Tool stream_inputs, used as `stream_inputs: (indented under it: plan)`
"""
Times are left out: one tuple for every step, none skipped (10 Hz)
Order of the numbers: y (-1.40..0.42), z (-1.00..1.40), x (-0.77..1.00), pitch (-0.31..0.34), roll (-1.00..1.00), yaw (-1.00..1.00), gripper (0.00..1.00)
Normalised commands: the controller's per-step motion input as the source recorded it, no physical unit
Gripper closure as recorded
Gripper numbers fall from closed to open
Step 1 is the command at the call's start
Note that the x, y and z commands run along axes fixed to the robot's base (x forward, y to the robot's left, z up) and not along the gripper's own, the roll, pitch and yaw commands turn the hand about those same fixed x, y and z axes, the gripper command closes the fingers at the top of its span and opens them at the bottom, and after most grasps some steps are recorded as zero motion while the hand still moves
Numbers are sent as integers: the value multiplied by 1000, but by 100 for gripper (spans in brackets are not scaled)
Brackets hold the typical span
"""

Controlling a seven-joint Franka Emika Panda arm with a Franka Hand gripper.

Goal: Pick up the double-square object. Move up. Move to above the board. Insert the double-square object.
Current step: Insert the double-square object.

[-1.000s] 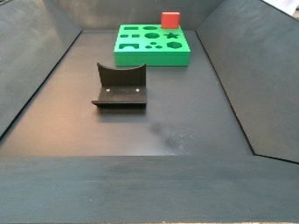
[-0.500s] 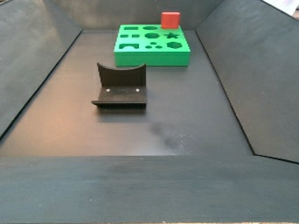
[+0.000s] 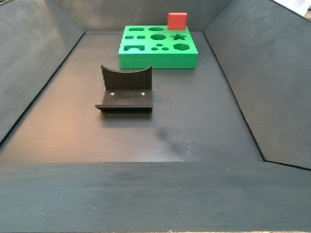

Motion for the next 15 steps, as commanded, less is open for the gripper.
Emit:
stream_inputs:
  plan:
    - [0, 0, 580, -4, 0, -620, 100]
    - [0, 0, 631, -4, 0, -571, 100]
    - [0, 0, 591, -13, 20, -603, 100]
    - [0, -57, 511, -23, 46, -674, 100]
    - [0, -126, 429, -36, 73, -740, 100]
    - [6, -246, 343, -44, 127, -814, 100]
    - [17, -246, 269, -49, 123, -874, 100]
    - [14, -203, 231, -44, 104, -906, 100]
    - [31, -191, 174, -44, 91, -951, 100]
    - [6, -40, 83, -34, 16, -1000, 100]
    - [0, -6, 74, -30, 0, -1000, 100]
    - [0, 0, 106, -26, 0, -991, 100]
    - [0, 0, 380, -13, 10, -743, 100]
    - [0, 0, -6, -57, 0, 0, 100]
    - [0, -91, 0, 0, 9, 0, 100]
